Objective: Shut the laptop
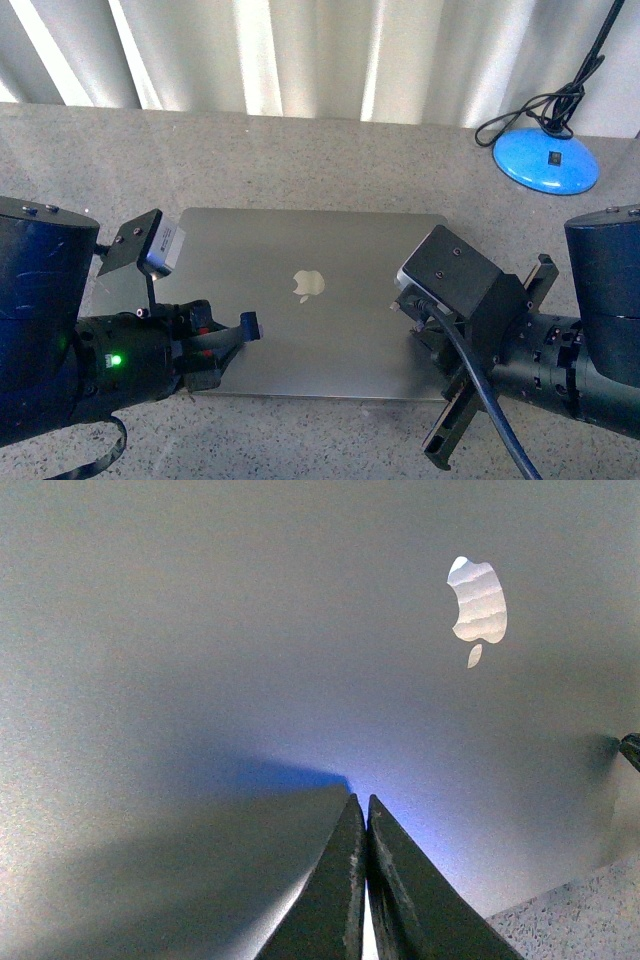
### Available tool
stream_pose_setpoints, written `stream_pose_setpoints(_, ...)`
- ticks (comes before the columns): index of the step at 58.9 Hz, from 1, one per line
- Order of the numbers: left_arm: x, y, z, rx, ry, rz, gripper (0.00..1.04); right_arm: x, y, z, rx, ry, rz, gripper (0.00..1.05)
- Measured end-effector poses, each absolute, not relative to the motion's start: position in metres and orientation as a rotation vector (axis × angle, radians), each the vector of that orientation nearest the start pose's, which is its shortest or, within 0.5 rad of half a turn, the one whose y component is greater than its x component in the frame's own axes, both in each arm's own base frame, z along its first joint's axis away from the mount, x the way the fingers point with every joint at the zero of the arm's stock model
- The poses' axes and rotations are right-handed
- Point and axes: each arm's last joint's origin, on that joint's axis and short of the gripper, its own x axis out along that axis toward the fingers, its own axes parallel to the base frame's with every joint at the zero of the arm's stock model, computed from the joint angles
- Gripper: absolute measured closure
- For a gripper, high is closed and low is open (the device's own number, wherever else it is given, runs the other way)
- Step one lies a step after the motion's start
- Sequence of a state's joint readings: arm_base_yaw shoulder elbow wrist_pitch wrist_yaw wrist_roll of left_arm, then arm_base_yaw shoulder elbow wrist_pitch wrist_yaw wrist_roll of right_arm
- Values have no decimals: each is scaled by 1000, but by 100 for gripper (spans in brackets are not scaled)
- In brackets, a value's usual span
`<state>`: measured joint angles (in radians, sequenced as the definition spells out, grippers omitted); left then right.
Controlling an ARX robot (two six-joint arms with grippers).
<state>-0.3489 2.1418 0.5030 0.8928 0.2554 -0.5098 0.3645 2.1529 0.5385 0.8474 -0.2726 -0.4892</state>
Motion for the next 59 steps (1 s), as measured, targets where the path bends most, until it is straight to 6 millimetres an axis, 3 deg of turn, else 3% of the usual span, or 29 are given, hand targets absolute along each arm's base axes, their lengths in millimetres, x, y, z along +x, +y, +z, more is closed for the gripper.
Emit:
stream_pose_setpoints(21, 259, -95, 17, -444, 862, -349, 101, 261, 108, 13, -498, 600, 785, 104)
stream_pose_setpoints(30, 267, -88, 32, -443, 777, -294, 101, 265, 108, 29, -518, 529, 765, 104)
stream_pose_setpoints(35, 276, -80, 50, -439, 649, -219, 101, 271, 108, 43, -529, 466, 731, 104)
stream_pose_setpoints(45, 302, -57, 117, -396, 240, 53, 101, 286, 103, 93, -554, 265, 612, 104)
stream_pose_setpoints(52, 300, -41, 157, -410, 49, 205, 101, 288, 93, 121, -517, 215, 506, 104)
stream_pose_setpoints(55, 294, -32, 177, -410, -34, 269, 99, 287, 84, 136, -466, 220, 432, 97)
stream_pose_setpoints(59, 291, -27, 188, -411, -78, 294, 85, 286, 77, 148, -406, 240, 372, 83)
